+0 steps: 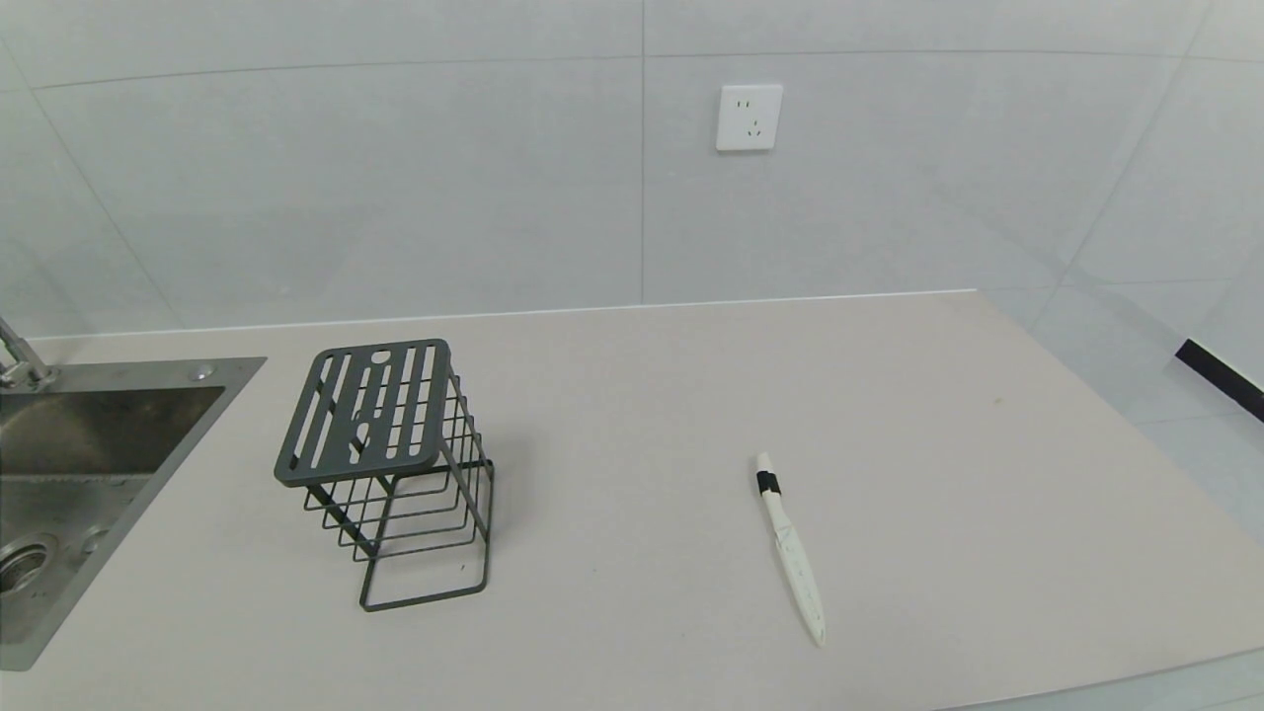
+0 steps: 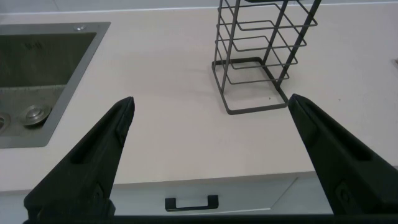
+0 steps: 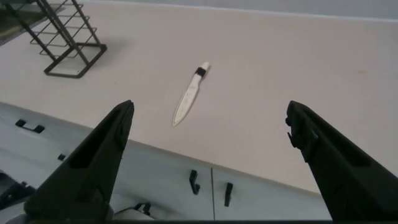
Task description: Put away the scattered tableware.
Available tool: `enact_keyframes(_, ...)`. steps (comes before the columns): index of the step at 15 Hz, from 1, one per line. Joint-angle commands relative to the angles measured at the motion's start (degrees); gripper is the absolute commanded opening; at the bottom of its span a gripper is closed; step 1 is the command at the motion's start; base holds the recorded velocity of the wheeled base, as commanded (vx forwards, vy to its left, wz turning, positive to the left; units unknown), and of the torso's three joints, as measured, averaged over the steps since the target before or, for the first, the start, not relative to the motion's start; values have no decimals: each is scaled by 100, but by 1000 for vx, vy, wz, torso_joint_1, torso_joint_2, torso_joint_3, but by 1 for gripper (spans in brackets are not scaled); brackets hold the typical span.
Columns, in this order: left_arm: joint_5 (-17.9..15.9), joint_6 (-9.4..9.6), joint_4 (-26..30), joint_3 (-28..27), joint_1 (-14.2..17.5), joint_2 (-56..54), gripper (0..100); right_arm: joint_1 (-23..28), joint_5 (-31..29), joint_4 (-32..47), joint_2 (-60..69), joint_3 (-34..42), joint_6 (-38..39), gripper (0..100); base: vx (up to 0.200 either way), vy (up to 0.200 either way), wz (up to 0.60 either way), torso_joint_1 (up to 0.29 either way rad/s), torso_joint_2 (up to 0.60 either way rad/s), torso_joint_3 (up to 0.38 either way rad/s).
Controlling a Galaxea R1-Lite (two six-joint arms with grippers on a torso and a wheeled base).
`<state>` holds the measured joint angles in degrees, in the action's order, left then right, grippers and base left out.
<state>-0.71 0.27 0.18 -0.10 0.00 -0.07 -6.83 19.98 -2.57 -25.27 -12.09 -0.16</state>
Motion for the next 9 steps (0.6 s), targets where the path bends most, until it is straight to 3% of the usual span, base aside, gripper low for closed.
enact_keyframes(1,0,0,-1,1,0,7,100,-284,-3,-270,-1358,-320,-11,100,0,0,0,0,0,0)
enact_keyframes(5,0,8,-1,1,0,7,100,-609,-56,-411,-2588,-715,-160,100,0,0,0,0,0,0)
enact_keyframes(9,0,-9,-1,1,0,7,100,-1304,-662,-797,-3546,-926,-301,100,0,0,0,0,0,0)
